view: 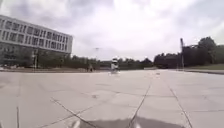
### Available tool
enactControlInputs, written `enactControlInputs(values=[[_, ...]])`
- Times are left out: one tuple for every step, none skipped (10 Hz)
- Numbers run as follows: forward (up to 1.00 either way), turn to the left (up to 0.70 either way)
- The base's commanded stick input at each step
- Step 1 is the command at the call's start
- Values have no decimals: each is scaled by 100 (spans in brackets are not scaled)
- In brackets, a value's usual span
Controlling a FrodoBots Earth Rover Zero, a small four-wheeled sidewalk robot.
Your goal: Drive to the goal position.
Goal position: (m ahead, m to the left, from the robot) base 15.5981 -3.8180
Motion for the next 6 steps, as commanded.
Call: enactControlInputs(values=[[70, 0], [70, 0], [70, 0], [70, 0], [70, 0], [70, 0]])
